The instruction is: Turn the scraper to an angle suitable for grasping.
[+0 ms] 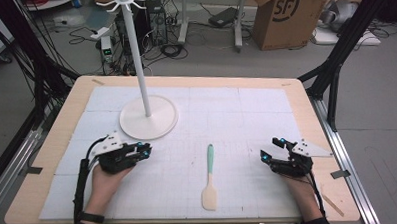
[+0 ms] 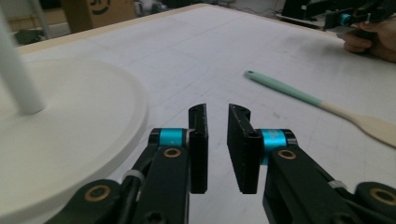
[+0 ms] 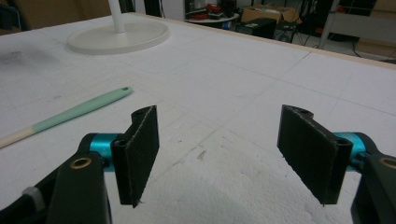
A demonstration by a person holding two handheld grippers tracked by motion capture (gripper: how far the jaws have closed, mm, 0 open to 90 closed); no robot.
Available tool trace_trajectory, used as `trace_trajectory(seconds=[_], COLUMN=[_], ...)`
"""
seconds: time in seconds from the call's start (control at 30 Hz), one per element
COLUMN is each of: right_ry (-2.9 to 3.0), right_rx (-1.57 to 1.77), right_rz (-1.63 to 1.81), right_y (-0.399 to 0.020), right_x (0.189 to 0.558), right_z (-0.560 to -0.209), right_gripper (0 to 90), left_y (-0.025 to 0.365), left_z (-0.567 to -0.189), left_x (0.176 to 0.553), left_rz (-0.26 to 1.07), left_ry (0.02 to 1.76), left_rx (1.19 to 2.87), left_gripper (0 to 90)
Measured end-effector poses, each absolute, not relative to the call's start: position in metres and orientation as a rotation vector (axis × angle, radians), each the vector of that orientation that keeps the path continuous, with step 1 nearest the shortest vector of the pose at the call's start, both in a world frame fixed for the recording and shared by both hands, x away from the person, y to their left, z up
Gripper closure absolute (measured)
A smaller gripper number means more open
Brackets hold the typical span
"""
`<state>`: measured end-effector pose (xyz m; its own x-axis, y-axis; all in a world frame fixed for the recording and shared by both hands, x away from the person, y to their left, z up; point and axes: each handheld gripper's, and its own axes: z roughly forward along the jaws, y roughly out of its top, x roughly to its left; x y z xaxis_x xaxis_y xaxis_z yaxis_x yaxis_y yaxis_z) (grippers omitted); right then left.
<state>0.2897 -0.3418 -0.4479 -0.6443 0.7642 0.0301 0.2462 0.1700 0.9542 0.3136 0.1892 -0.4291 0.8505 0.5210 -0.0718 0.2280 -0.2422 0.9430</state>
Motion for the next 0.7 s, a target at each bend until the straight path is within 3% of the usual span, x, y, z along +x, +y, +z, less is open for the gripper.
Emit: trace_trajectory(seconds=[0.2, 0.57, 0.7], right_ry=[1.99, 1.991, 1.992], right_rx=[0.949, 0.946, 0.949], right_rz=[1.485, 1.482, 1.484], right_y=[-0.342, -0.341, -0.341], right_x=[0.29, 0.289, 0.289], right_z=[-0.448, -0.448, -0.448], right_gripper=[29.1, 29.1, 29.1], left_y=[0.138, 0.06, 0.036], left_z=[-0.428, -0.439, -0.442], left_x=[0.33, 0.357, 0.362], left_rz=[0.247, 0.18, 0.214], left_ry=[0.49, 0.458, 0.45], left_rx=[1.886, 2.063, 2.161], left_gripper=[89.7, 89.9, 89.9])
